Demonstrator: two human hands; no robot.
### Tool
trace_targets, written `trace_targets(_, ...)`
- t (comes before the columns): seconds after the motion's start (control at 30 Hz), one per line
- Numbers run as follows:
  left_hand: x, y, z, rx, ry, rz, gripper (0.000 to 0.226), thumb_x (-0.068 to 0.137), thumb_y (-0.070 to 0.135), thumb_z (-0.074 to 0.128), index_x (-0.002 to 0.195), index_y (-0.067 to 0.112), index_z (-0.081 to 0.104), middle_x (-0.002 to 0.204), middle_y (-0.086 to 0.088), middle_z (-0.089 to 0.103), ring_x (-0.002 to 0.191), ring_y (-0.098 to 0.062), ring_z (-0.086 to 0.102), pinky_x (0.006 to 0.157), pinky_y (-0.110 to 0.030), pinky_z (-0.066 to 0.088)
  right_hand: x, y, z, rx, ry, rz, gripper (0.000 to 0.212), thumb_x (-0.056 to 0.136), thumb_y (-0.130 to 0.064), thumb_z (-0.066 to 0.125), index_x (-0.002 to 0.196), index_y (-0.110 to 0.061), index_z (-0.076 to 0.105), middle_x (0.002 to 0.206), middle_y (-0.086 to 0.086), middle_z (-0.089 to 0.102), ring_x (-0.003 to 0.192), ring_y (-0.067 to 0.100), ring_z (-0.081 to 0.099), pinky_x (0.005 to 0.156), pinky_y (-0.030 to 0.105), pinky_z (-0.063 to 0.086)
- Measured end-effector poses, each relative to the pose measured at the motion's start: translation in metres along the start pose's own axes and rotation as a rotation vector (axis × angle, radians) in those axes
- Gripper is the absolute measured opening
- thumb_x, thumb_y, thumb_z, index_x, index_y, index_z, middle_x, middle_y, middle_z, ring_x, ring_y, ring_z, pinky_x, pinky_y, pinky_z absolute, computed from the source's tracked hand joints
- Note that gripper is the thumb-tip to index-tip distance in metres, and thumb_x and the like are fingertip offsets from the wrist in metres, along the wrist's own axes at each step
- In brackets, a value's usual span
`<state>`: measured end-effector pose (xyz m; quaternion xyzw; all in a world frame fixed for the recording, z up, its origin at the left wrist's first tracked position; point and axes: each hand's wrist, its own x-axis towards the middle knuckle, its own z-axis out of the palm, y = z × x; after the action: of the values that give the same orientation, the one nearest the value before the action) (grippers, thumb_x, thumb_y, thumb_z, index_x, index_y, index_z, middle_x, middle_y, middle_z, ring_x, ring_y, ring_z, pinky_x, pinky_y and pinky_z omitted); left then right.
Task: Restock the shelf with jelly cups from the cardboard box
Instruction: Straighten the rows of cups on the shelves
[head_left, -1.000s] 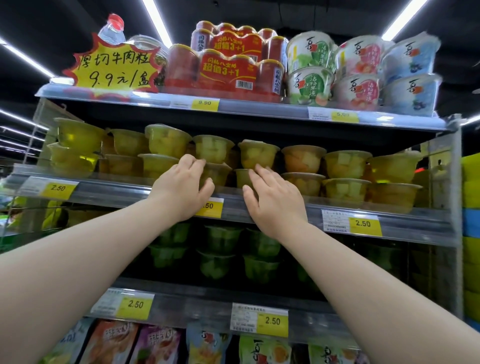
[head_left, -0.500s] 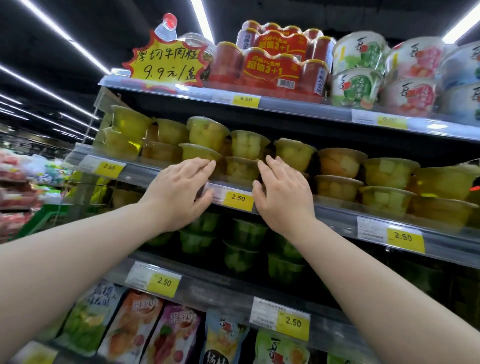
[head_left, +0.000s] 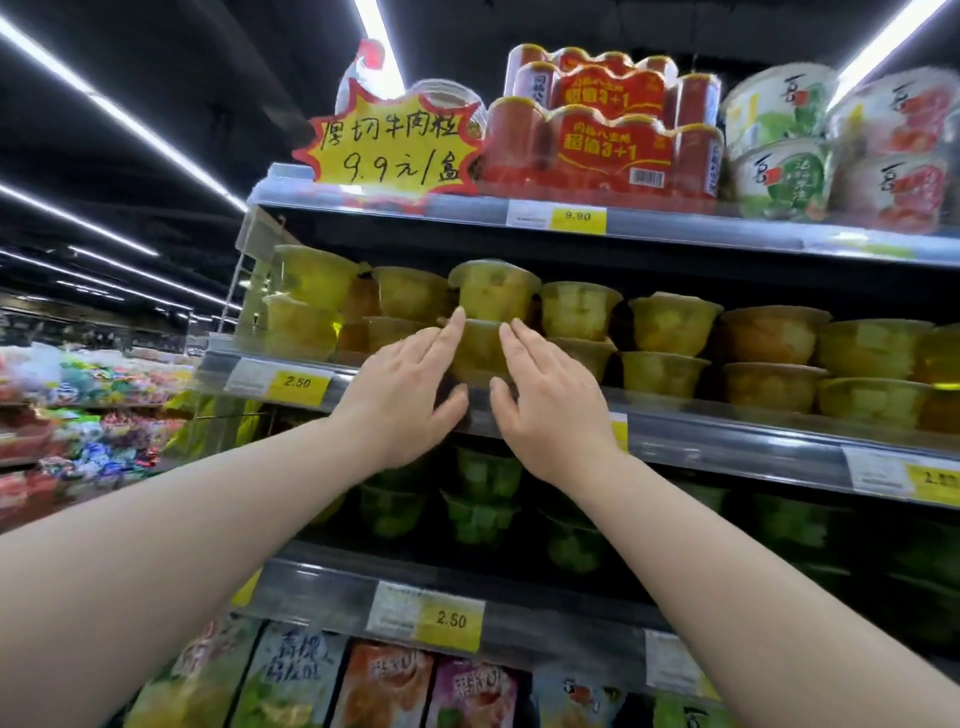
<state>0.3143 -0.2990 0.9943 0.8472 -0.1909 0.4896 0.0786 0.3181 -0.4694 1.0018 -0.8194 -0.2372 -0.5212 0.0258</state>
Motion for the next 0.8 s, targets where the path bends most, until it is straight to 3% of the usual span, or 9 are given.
trace_targets(0.1, 0.008, -0.003, 0.003, -0.069, 0.022, -0.009, 0.067, 0.098, 0.039, 0.041, 0.154, 0.019, 0.01, 0.15, -0.003, 0.035, 0.135, -0.019, 0.035, 0.111, -0.034, 0.031, 0.005, -0.004, -0.001, -0.002, 0.005, 0.04, 0.057, 0.099, -0.038, 0.031, 0.15, -0.012, 0.028, 0.153, 0.005, 0.034, 0.14, 0.019, 0.032, 0.113, 0.031, 0.027)
trace_targets(0.3, 0.024, -0.01, 0.009, -0.027, 0.067, -0.009, 0.053, 0.101, 0.04, 0.032, 0.149, 0.018, 0.03, 0.151, -0.003, 0.032, 0.138, -0.02, 0.032, 0.111, -0.034, 0.029, 0.016, -0.005, 0.001, -0.08, -0.04, 0.079, 0.053, 0.102, -0.037, 0.031, 0.149, -0.013, 0.031, 0.152, 0.004, 0.035, 0.139, 0.017, 0.032, 0.111, 0.029, 0.027)
trace_targets(0.53, 0.028, -0.014, 0.015, 0.066, -0.015, 0.01, 0.054, 0.102, 0.042, 0.018, 0.152, 0.023, 0.02, 0.158, 0.004, 0.024, 0.144, -0.013, 0.022, 0.116, -0.034, 0.017, 0.015, -0.005, 0.007, -0.153, -0.054, 0.097, 0.058, 0.1, -0.046, 0.02, 0.149, -0.018, 0.03, 0.153, 0.002, 0.035, 0.141, 0.018, 0.028, 0.114, 0.035, 0.024)
trace_targets(0.67, 0.008, -0.034, 0.004, 0.082, 0.008, -0.003, 0.052, 0.1, 0.04, 0.022, 0.15, 0.025, 0.028, 0.156, 0.003, 0.029, 0.143, -0.016, 0.024, 0.117, -0.039, 0.014, 0.015, -0.004, 0.003, -0.078, 0.009, 0.05, 0.049, 0.098, -0.036, 0.036, 0.142, -0.016, 0.044, 0.146, 0.005, 0.045, 0.135, 0.021, 0.038, 0.11, 0.036, 0.031)
trace_targets(0.8, -0.016, -0.08, -0.016, 0.124, 0.096, -0.079, 0.057, 0.092, 0.037, 0.023, 0.145, 0.023, 0.038, 0.152, 0.0, 0.033, 0.143, -0.02, 0.025, 0.115, -0.041, 0.016, 0.023, -0.016, 0.004, 0.033, 0.079, -0.02, 0.034, 0.092, -0.022, 0.05, 0.124, -0.013, 0.059, 0.123, 0.004, 0.06, 0.113, 0.021, 0.054, 0.091, 0.031, 0.042)
